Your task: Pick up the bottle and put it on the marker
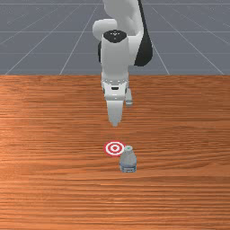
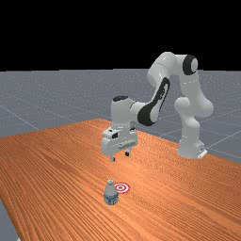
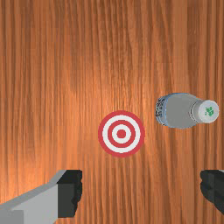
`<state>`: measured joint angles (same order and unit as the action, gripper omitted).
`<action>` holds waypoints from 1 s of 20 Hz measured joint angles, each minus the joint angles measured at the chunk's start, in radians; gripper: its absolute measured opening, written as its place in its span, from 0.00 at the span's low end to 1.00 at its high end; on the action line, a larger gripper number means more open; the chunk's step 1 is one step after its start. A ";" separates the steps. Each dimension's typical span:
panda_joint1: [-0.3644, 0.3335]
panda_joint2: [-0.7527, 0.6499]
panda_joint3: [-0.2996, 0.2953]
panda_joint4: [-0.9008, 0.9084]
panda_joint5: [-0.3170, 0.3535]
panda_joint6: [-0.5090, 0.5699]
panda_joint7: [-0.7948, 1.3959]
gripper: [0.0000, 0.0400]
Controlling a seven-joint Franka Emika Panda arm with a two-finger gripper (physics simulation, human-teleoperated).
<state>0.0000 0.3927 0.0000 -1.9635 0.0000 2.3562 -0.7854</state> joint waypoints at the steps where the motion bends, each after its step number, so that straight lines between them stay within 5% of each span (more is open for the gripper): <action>1: 0.000 0.000 0.000 0.000 0.000 -0.001 0.000 0.61; 3: 0.000 -0.002 0.000 0.000 0.000 -0.003 0.000 0.22; 5: 0.000 -0.004 0.000 0.001 0.000 -0.005 0.000 0.08; 6: -0.002 -0.004 0.003 0.001 -0.002 -0.005 -0.016 0.44; 7: -0.001 -0.004 0.003 0.001 -0.002 -0.005 -0.013 0.66; 9: 0.004 0.002 0.001 0.013 -0.002 -0.021 0.004 0.88; 12: 0.008 0.001 -0.006 0.009 0.002 -0.010 0.040 0.97; 20: -0.003 -0.001 0.003 0.024 -0.003 -0.022 -0.025 1.00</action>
<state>-0.0035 0.3917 0.0035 -1.9397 -0.0030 2.3339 -0.8099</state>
